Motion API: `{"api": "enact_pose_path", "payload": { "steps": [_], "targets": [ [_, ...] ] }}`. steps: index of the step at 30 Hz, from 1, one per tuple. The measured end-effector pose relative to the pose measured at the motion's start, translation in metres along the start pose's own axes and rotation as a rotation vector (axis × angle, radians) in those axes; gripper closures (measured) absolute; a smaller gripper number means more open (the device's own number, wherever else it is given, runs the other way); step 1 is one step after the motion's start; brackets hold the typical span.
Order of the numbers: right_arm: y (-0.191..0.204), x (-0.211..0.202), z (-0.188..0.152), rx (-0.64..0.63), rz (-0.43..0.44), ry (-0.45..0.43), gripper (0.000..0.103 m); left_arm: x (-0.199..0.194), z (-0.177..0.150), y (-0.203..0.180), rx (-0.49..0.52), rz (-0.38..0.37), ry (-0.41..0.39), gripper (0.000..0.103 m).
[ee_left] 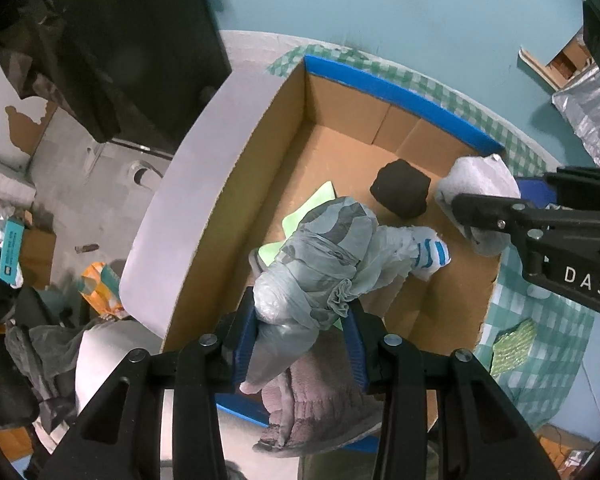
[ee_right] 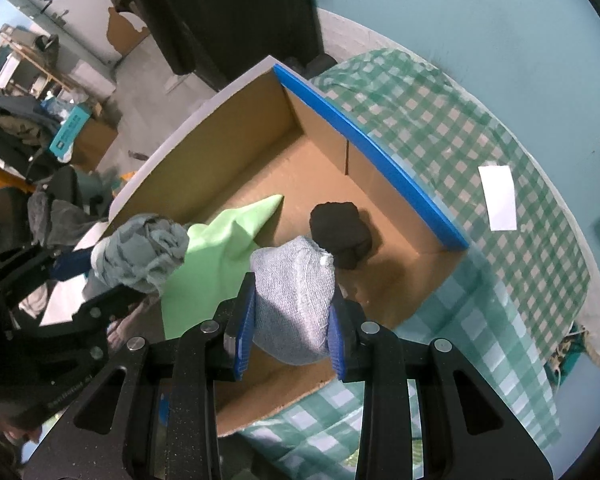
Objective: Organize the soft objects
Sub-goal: 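Open both tools over the box, releasing the camouflage cloth and grey sock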
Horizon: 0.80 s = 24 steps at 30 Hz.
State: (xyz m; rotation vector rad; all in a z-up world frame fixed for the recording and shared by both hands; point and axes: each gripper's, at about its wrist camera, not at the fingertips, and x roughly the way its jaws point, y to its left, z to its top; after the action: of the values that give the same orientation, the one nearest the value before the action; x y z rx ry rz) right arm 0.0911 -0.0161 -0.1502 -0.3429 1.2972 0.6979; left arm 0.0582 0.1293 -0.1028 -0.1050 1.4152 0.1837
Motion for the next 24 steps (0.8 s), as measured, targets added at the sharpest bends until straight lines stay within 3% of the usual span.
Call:
{"api": "enact_pose_path", "payload": {
  "steps": [4,6,9,24],
  "targets": [
    [0.004,0.000,0.003,-0.017,-0.014,-0.002,0.065,0.001,0.001,0.000,-0.006,0.020,-0.003,0.051],
    [0.007,0.002,0.004,-0.031,-0.013,0.003,0.052,0.001,0.000,-0.002,-0.001,0.029,-0.002,0.039],
    [0.008,-0.001,0.004,-0.043,-0.033,-0.014,0.040,-0.002,0.001,-0.005,0.011,0.041,-0.018,0.034],
    [-0.003,-0.029,-0.009,-0.057,-0.025,-0.059,0.040,-0.029,-0.001,-0.025,0.052,0.038,-0.069,0.029]
  ]
}}
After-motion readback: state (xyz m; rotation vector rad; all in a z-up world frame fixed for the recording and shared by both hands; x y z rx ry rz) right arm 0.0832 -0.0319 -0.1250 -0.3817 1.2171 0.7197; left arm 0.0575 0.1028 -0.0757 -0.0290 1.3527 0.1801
